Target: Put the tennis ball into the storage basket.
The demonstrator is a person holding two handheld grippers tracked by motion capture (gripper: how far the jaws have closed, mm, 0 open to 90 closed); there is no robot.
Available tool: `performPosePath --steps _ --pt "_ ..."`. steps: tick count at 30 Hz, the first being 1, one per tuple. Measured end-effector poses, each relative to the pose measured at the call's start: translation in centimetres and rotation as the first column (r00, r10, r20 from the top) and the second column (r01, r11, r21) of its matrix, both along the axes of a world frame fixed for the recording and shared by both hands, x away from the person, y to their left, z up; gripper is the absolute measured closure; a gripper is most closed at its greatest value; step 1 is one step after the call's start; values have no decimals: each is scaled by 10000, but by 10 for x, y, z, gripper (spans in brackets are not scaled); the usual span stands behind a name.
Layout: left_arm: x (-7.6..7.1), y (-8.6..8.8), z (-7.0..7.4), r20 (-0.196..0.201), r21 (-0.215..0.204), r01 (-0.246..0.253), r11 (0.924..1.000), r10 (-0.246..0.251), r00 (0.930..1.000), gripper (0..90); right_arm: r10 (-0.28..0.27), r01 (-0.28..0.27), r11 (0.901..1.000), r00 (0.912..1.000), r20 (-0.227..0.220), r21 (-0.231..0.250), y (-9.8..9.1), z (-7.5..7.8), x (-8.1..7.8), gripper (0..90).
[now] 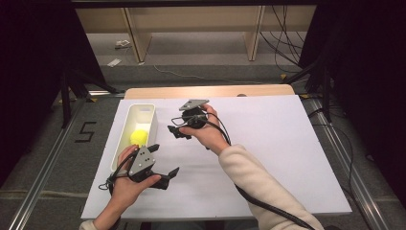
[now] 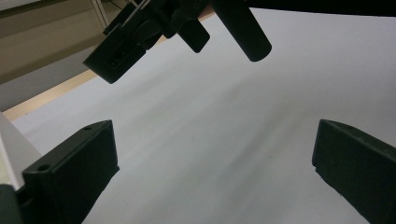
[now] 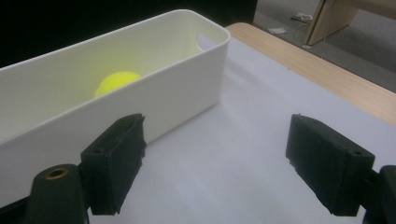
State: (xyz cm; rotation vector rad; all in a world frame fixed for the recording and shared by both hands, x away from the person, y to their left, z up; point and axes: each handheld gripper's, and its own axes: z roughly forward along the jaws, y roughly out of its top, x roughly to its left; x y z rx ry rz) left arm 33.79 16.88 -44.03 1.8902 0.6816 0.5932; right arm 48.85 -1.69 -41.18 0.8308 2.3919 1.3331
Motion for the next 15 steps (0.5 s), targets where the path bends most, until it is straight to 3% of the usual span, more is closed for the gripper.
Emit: performPosePath --steps 15 --pt "0 0 0 -2 -4 -22 10000 22 10000 0 -223 223 9998 9997 44 -5 -27 0 -6 204"
